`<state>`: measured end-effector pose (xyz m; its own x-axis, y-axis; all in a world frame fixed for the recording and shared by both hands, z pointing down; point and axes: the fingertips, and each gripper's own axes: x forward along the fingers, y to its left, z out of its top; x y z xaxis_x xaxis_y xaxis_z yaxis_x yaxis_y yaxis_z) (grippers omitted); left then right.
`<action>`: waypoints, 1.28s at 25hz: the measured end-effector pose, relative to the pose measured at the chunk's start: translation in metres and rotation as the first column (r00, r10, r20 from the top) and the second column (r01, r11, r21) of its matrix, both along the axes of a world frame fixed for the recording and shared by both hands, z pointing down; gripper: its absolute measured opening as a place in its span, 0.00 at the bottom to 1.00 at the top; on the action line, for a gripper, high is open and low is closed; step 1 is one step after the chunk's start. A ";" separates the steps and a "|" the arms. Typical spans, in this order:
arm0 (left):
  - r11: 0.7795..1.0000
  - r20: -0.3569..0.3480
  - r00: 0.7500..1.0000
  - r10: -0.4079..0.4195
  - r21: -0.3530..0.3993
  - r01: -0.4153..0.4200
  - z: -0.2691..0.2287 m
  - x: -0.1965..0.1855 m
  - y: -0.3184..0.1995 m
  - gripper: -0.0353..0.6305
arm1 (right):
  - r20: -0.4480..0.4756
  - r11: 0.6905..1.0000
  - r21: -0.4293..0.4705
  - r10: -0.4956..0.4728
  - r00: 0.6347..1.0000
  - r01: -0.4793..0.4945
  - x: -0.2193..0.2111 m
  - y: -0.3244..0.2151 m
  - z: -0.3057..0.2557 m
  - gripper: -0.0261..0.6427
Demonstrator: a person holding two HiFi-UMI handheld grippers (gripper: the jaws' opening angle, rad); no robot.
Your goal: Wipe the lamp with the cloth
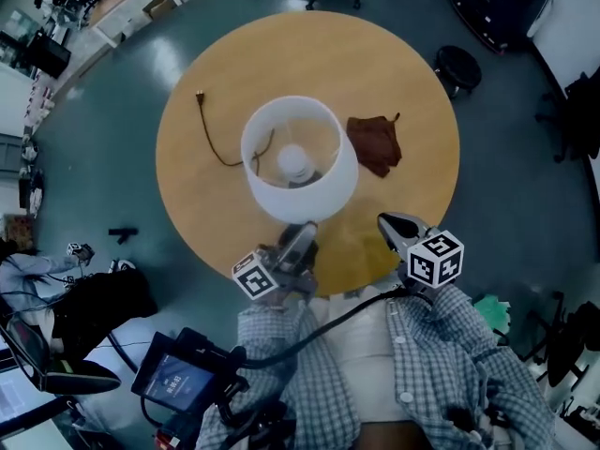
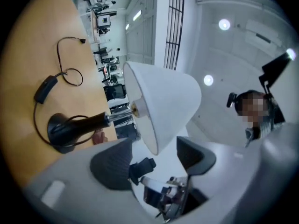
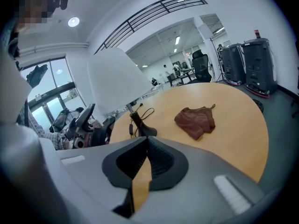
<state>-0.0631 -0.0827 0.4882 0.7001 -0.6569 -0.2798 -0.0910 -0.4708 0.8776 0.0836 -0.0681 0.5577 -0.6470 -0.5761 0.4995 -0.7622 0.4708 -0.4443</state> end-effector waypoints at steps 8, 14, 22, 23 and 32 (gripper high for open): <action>0.977 -0.063 0.990 -0.129 0.161 0.138 -0.021 -0.004 0.005 0.23 | -0.118 0.992 0.004 -0.121 0.986 0.123 0.013 -0.035 0.030 0.04; 0.969 -0.075 0.985 -0.156 0.181 0.168 -0.025 -0.005 0.006 0.21 | -0.317 0.983 0.046 -0.153 0.936 0.177 0.025 -0.083 0.052 0.04; 0.974 -0.069 0.985 -0.157 0.153 0.166 -0.030 0.001 0.004 0.21 | -0.609 0.932 0.034 -0.266 0.747 0.360 0.017 -0.174 0.076 0.35; 0.976 -0.069 0.986 -0.154 0.147 0.162 -0.030 0.001 0.004 0.21 | -0.628 0.925 0.017 -0.285 0.724 0.379 0.014 -0.182 0.082 0.37; 0.980 -0.053 0.989 -0.139 0.135 0.145 -0.026 0.000 0.002 0.22 | -0.534 0.908 -0.115 -0.399 0.746 0.403 0.006 -0.198 0.151 0.32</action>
